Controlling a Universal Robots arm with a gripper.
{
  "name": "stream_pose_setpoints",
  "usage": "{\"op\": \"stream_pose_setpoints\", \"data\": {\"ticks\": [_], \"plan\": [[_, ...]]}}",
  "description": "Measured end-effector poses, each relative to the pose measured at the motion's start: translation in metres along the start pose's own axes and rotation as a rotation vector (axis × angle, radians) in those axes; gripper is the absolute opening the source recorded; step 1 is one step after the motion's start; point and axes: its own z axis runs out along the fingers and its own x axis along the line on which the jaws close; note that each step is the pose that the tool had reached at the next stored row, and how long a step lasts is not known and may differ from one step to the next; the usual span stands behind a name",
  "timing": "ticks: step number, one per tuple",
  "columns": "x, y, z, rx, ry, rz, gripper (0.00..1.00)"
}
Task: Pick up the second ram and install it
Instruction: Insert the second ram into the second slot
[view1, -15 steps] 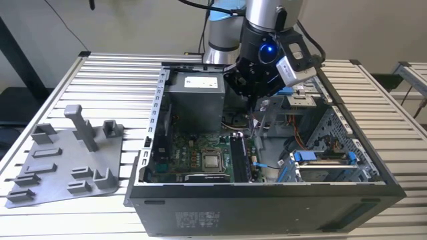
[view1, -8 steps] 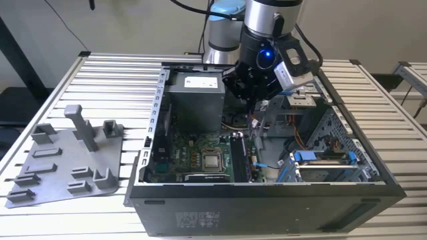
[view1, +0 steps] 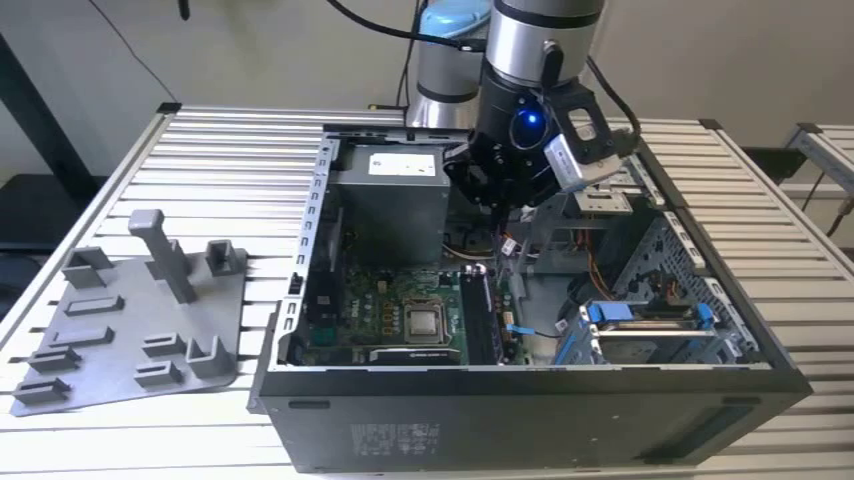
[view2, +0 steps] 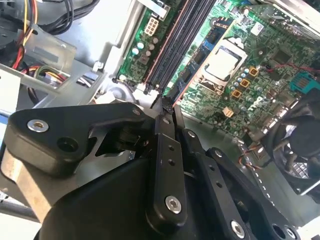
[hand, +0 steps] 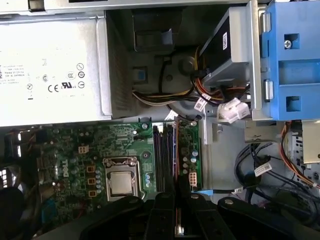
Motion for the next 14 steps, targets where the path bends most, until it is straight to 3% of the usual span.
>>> {"op": "stream_pose_setpoints", "data": {"ticks": [14], "plan": [[0.0013, -0.0007, 0.0229, 0.0002, -0.0001, 0.0, 0.14]]}}
